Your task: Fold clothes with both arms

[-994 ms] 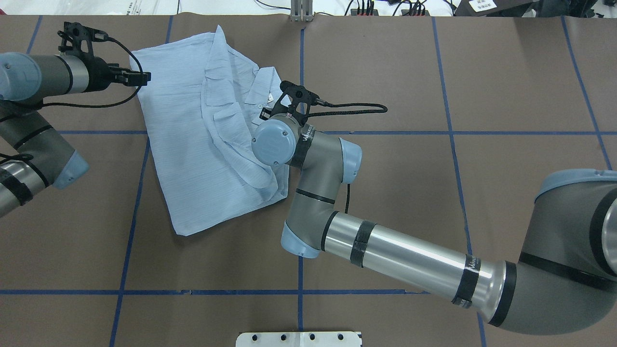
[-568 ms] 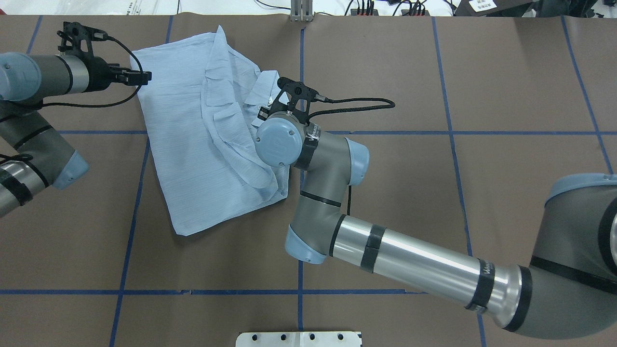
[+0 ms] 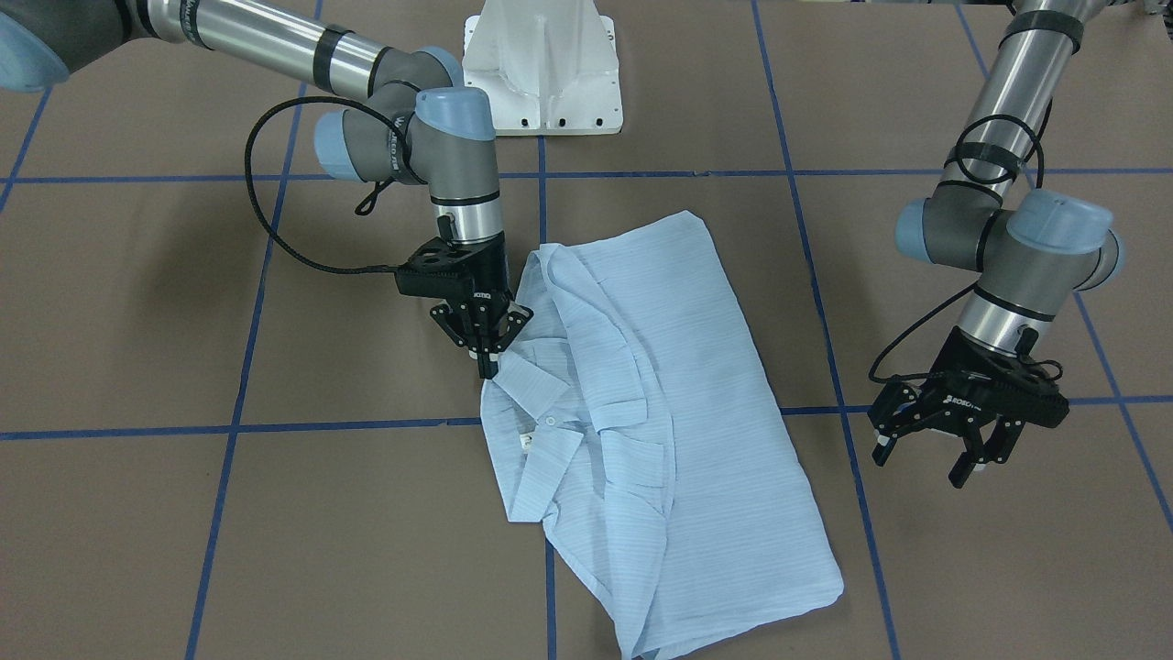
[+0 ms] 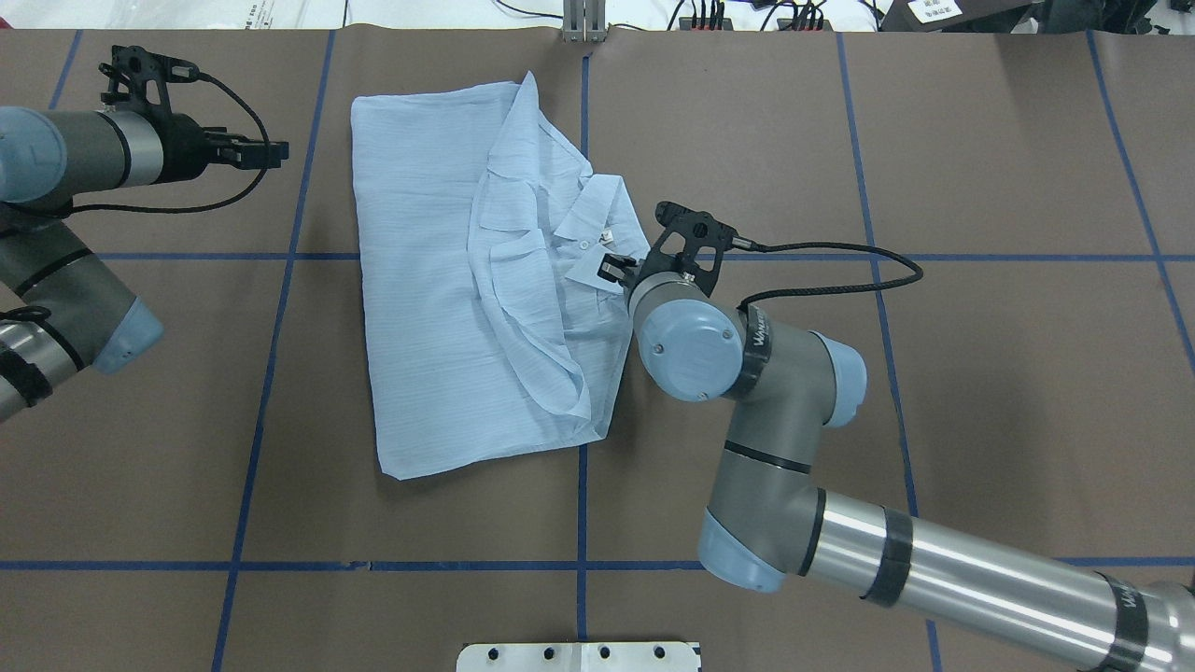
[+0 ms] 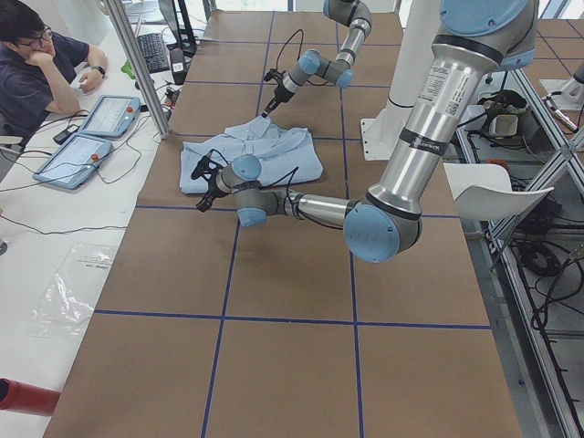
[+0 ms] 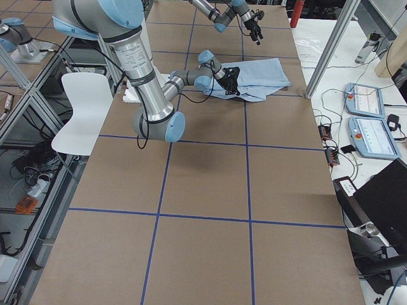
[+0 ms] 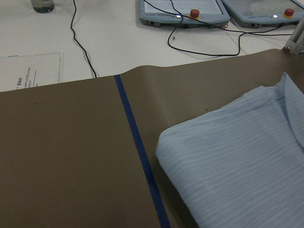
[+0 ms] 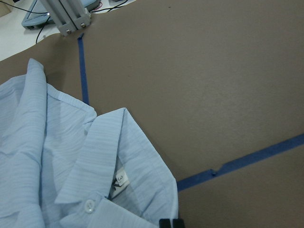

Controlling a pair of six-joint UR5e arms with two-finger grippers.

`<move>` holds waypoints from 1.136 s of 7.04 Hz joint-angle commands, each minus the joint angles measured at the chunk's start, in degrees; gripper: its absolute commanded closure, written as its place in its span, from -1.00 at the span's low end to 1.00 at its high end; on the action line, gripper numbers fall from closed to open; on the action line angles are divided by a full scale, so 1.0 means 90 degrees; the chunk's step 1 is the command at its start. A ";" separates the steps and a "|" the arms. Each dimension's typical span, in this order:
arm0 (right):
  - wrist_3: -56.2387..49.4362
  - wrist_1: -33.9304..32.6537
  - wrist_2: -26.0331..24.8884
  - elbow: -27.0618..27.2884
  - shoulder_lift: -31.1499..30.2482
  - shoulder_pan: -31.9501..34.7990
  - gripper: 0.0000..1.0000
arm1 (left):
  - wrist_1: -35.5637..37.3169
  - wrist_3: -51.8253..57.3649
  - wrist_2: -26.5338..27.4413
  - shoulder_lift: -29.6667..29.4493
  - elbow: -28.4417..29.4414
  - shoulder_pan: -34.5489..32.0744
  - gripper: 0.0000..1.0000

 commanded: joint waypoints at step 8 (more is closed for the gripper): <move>-0.1049 -0.0174 -0.0002 0.1374 -0.1464 -0.0015 -1.00 | 0.0007 0.0003 -0.0001 0.0003 -0.0009 0.0013 -1.00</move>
